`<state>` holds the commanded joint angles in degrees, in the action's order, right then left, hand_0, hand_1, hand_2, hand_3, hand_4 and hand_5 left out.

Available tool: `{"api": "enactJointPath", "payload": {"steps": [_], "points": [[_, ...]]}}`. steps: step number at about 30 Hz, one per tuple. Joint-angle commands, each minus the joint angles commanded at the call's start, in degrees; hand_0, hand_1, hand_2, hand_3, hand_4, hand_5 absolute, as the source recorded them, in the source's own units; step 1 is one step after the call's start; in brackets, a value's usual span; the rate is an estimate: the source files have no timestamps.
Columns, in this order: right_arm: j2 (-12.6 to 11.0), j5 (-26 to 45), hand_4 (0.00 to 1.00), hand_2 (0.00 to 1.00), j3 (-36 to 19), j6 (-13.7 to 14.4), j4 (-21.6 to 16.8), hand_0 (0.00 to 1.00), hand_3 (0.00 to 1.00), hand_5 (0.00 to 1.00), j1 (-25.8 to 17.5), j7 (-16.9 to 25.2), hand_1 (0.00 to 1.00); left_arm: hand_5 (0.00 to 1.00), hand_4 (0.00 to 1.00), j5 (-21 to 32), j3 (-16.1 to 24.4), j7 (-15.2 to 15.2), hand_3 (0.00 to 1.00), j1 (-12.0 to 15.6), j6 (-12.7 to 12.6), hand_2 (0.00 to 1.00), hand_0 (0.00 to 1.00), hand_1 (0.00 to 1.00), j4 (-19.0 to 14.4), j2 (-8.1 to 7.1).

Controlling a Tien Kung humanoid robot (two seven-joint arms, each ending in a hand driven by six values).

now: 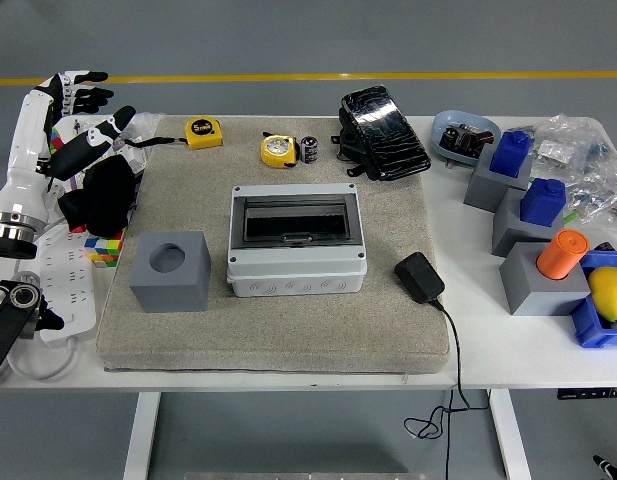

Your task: Fetch the battery,place it into the box,close the lid of the box

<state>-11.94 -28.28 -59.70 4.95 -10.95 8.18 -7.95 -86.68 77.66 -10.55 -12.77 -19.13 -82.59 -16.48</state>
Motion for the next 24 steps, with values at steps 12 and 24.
{"api": "enactJointPath", "payload": {"steps": [12, 24], "points": [[-1.7, 0.4, 0.956, 0.605, 0.1, 0.0, -0.1, 0.661, 0.550, 0.463, 1.3, -0.3, 0.619, 0.608, 0.998, -0.8, 0.7, 0.8, 0.685, -0.4, 0.7, 0.632, 0.569, 0.621, -0.5, 0.00], [-1.2, 0.0, 0.956, 0.606, -0.5, -0.1, 0.0, 0.660, 0.551, 0.464, 1.7, -0.1, 0.619, 0.606, 0.998, -0.6, 1.0, 0.9, 0.686, -0.4, 0.9, 0.633, 0.569, 0.622, -1.2, -0.13]]}}
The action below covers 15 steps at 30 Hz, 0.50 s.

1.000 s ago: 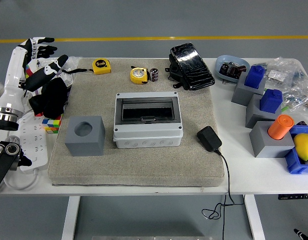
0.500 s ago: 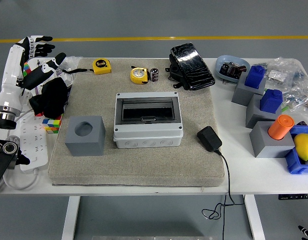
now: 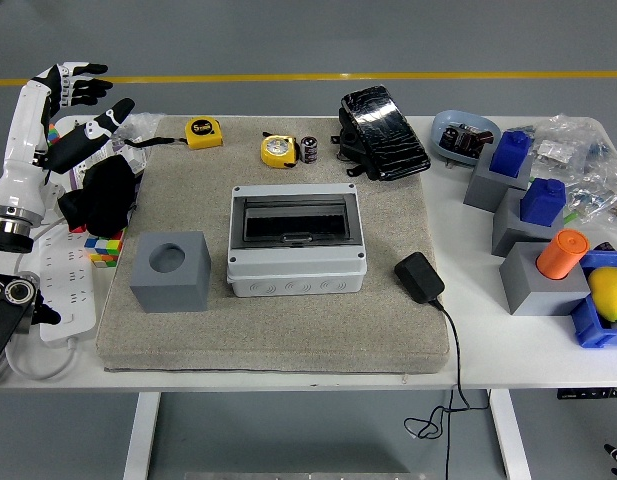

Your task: Fetch the battery,place it into the box,close the lid of the box

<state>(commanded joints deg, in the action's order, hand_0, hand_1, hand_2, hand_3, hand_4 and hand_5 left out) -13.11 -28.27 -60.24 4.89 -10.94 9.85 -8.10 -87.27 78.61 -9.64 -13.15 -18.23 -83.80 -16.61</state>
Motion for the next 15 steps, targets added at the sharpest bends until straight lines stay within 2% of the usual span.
{"api": "enactJointPath", "payload": {"steps": [8, 15], "points": [[-0.6, 1.9, 0.955, 0.606, 2.6, -0.6, 0.2, 0.661, 0.551, 0.464, 0.2, -0.4, 0.619, 0.604, 0.998, 0.2, -0.8, 0.3, 0.685, -0.4, 0.3, 0.633, 0.572, 0.621, -0.6, -0.06], [-0.6, 0.9, 0.955, 0.606, 1.5, -0.6, -0.1, 0.660, 0.551, 0.465, -0.1, -0.5, 0.620, 0.599, 0.998, 0.5, -1.6, 0.4, 0.686, -0.6, 0.7, 0.633, 0.571, 0.621, -0.8, -0.14]]}}
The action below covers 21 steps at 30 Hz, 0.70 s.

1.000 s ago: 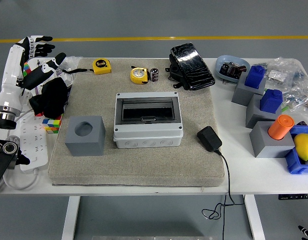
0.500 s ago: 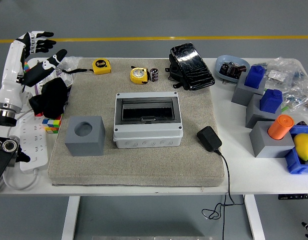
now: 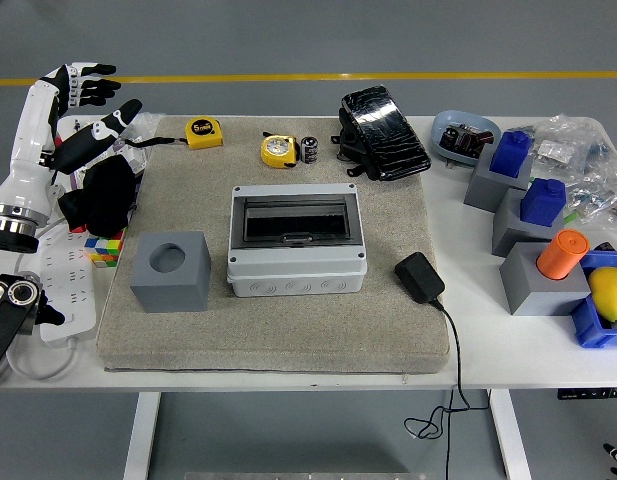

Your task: Fetch the battery,place it into the box,close the lid of the box

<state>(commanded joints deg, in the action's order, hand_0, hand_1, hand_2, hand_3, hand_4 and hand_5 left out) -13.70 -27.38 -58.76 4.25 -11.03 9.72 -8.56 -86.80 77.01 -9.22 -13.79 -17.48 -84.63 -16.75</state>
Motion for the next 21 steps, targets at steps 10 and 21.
{"api": "enactJointPath", "payload": {"steps": [10, 21], "points": [[0.4, -0.7, 0.955, 0.606, -0.7, 0.3, -0.3, 0.661, 0.551, 0.465, 0.0, 0.4, 0.620, 0.584, 0.998, 0.1, -0.2, 0.0, 0.686, 0.2, 0.2, 0.635, 0.571, 0.622, 0.0, 0.07], [0.3, -0.8, 0.955, 0.605, -1.0, 0.6, -0.3, 0.658, 0.549, 0.463, 0.1, 0.7, 0.618, 0.582, 0.998, 0.2, -0.4, -0.1, 0.686, 0.1, 0.2, 0.636, 0.573, 0.622, -0.2, -0.10]]}}
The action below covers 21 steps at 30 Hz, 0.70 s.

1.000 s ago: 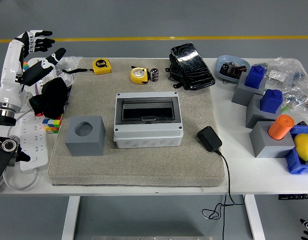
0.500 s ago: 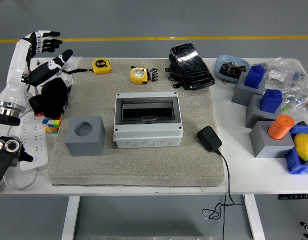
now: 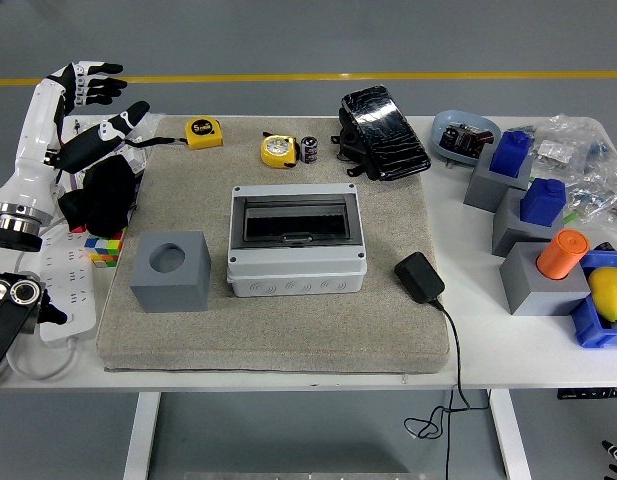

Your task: Fetch the battery,place it into the box,close the lid of the box

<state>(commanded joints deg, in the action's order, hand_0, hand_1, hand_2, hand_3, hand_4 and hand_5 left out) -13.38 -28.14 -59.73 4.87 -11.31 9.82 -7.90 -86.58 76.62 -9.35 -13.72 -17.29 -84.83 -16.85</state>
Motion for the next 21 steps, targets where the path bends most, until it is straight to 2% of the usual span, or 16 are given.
{"api": "enactJointPath", "payload": {"steps": [21], "points": [[0.2, -0.2, 0.953, 0.604, -0.2, -0.4, 0.0, 0.659, 0.549, 0.462, 0.1, -0.3, 0.618, 0.581, 0.998, 0.0, -0.2, 0.2, 0.686, -0.7, 0.0, 0.639, 0.573, 0.621, 0.0, 0.52]]}}
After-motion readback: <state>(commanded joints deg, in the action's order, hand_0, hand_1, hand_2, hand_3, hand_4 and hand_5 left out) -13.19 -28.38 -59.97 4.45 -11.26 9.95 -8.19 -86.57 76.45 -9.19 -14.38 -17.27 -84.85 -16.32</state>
